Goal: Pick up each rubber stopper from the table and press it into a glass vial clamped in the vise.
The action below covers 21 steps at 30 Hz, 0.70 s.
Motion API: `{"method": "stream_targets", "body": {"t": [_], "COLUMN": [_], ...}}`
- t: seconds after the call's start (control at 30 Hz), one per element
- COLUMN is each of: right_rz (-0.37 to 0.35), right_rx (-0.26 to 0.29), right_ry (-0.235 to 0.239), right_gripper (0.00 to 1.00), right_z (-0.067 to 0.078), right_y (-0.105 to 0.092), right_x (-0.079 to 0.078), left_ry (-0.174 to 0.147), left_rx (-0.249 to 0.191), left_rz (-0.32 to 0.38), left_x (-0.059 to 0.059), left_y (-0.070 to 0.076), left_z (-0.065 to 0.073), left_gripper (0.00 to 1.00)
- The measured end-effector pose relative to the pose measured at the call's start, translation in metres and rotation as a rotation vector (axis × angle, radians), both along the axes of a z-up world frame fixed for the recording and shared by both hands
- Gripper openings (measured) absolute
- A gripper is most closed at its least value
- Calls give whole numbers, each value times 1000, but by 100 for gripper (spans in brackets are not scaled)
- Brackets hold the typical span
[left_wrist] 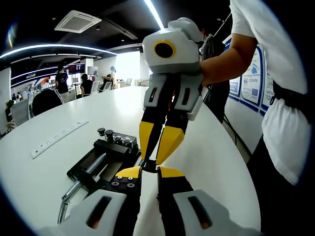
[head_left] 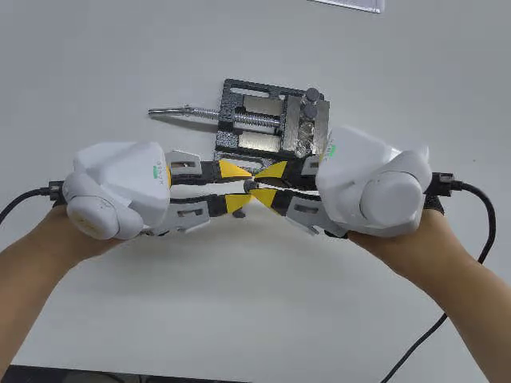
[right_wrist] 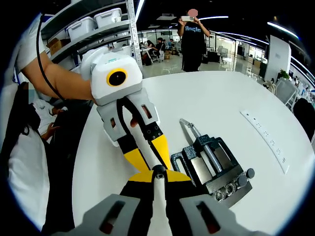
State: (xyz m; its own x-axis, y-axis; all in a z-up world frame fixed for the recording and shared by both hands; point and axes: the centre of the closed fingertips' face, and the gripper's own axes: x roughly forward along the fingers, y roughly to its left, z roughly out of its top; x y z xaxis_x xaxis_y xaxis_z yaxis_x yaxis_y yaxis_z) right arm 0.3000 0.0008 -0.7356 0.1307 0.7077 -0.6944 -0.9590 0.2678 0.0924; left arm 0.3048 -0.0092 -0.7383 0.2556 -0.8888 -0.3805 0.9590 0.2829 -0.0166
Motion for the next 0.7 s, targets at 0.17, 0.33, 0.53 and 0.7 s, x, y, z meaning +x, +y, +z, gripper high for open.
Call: {"method": "stream_targets", "body": {"t": [0.17,0.33,0.53,0.7], "right_rz": [-25,-29,-45,-45], "right_rx": [28,36,56,60], "right_ry": [27,43,67,68], "right_gripper": [7,7,7,7], "right_z": [0,-2,-2,-1], "right_y": [-2,-2,-3,-4], "right_x": [-1,-4,-5,-6], "left_ry": [2,6,8,8], "left_rx": [-2,-1,0,0], "left_rz": [-2,-8,-15,-18], "left_x": [-1,-3,-5,-5], "left_y": [0,-1,-3,-4], "left_z": [1,1,1,1], "left_gripper": [9,9,9,8]}}
